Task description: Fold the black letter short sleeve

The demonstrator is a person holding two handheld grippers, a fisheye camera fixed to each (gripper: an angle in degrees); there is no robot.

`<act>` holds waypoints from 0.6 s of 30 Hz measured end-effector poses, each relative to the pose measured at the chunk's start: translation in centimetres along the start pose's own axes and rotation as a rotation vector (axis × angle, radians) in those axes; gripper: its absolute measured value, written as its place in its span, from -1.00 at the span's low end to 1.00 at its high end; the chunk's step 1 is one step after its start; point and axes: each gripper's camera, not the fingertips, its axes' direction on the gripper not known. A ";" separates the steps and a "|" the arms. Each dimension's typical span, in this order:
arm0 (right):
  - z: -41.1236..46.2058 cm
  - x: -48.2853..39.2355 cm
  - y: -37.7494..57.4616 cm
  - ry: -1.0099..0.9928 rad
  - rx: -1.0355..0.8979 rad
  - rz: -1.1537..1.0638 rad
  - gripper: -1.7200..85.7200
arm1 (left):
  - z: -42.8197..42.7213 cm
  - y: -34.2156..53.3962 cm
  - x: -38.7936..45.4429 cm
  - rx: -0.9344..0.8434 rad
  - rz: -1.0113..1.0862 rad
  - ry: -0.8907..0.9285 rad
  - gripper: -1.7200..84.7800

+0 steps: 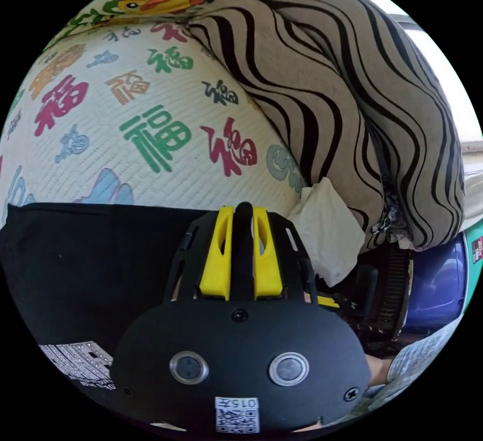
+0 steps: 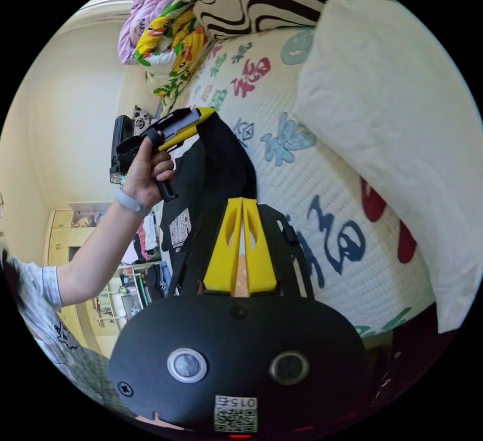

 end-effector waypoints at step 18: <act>5.4 5.9 0.0 -0.082 -0.183 0.094 -0.95 | -6.4 26.0 -12.7 -0.097 -0.412 -0.226 -0.76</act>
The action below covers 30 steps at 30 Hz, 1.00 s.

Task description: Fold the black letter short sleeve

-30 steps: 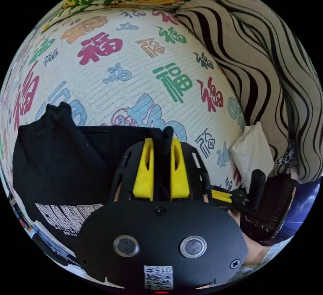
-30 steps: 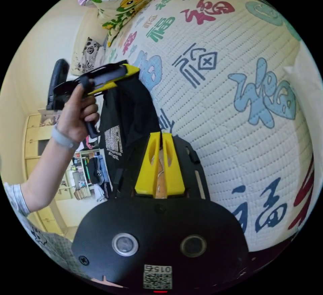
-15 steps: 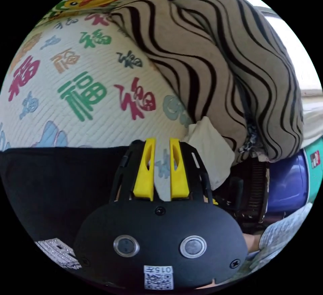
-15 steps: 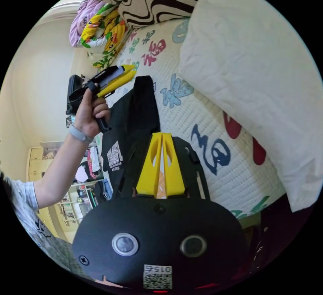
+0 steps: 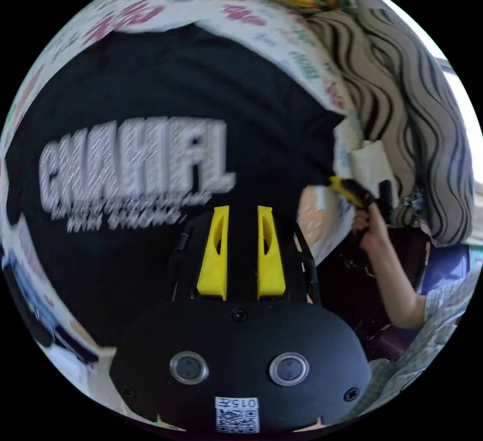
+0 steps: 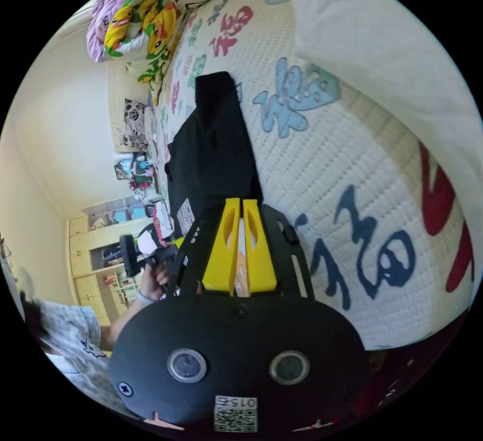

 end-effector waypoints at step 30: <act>20.2 -0.5 18.5 0.633 -0.468 -0.126 -0.78 | 3.5 28.2 -32.2 -0.065 -0.515 -0.171 -0.77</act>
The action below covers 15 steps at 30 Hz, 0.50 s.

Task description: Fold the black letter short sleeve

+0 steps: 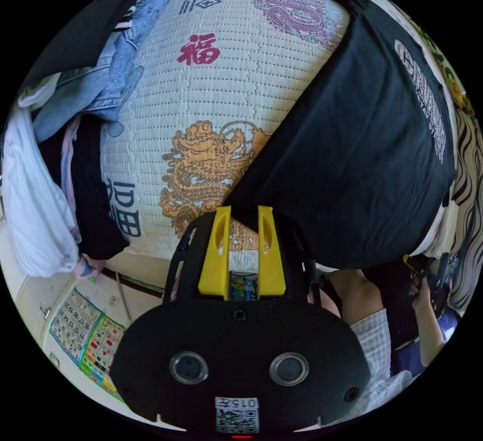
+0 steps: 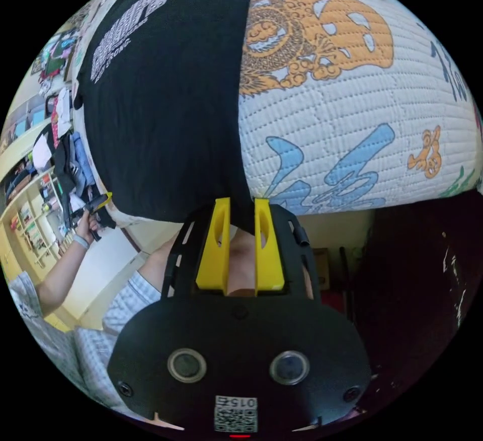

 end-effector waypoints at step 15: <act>2.3 -3.6 0.9 0.234 -0.052 -0.013 -0.94 | 0.2 1.7 -3.0 -0.046 0.159 -0.029 -0.97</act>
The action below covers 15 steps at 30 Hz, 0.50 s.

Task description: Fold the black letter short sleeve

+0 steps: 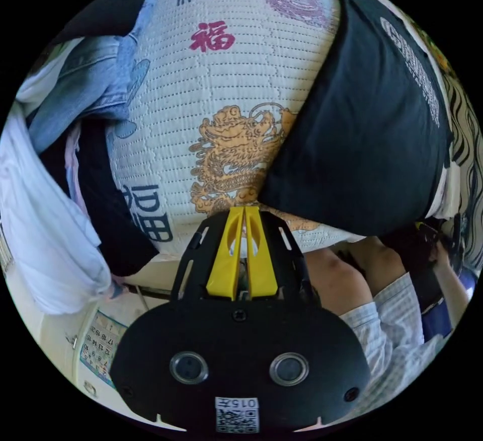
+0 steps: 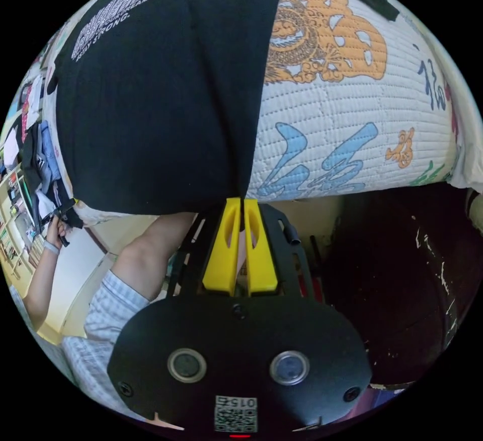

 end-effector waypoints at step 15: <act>-5.1 4.8 4.7 -0.172 0.154 0.145 -0.96 | -10.7 -2.2 13.5 0.204 0.257 0.054 -0.92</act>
